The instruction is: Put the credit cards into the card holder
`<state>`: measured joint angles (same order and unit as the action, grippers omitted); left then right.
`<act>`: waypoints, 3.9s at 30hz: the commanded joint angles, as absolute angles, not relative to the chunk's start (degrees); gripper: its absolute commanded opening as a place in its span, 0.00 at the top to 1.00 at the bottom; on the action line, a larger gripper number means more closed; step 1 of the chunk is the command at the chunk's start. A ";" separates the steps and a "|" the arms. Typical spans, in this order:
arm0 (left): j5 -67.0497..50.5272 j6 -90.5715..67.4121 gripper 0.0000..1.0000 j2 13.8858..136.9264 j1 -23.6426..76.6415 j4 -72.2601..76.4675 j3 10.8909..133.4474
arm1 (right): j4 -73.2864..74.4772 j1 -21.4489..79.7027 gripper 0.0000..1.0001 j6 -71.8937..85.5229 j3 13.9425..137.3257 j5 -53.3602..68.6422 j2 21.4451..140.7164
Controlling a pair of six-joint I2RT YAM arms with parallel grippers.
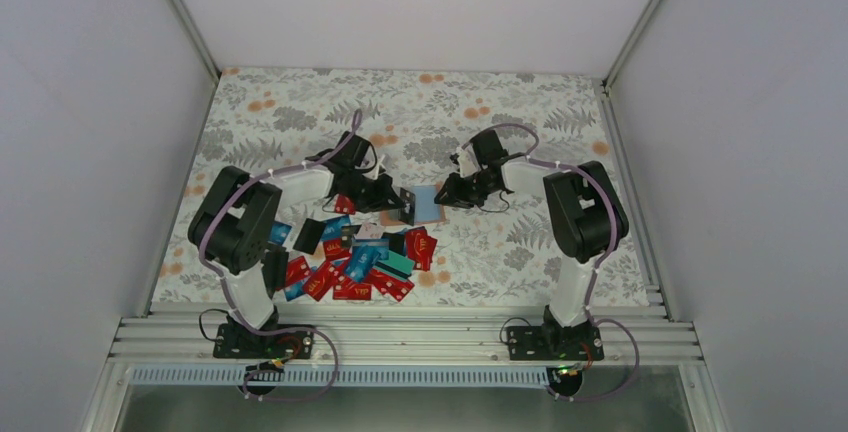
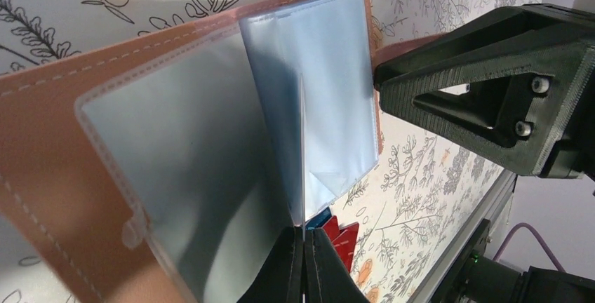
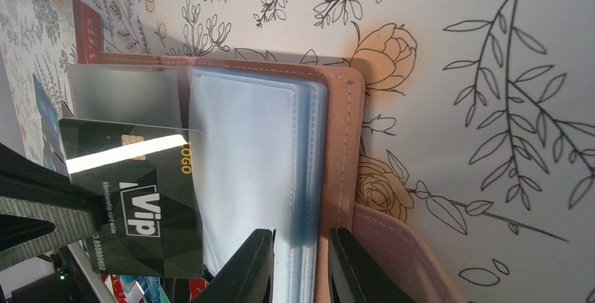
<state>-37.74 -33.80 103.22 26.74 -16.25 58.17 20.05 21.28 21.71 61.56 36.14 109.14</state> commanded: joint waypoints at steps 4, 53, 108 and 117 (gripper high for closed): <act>-39.73 -32.39 0.98 105.61 26.41 -17.35 60.62 | 21.44 21.01 0.77 20.04 62.93 36.09 111.25; -46.21 -43.32 0.98 112.02 24.08 -3.29 57.94 | 23.24 21.36 0.89 17.14 60.20 38.42 111.31; -36.33 -32.48 0.27 115.39 31.64 -20.83 71.86 | 27.84 21.02 0.73 16.72 65.60 34.45 109.10; -26.17 -28.15 0.18 110.10 32.17 -27.66 73.63 | 27.18 20.92 0.71 18.15 65.81 37.42 107.18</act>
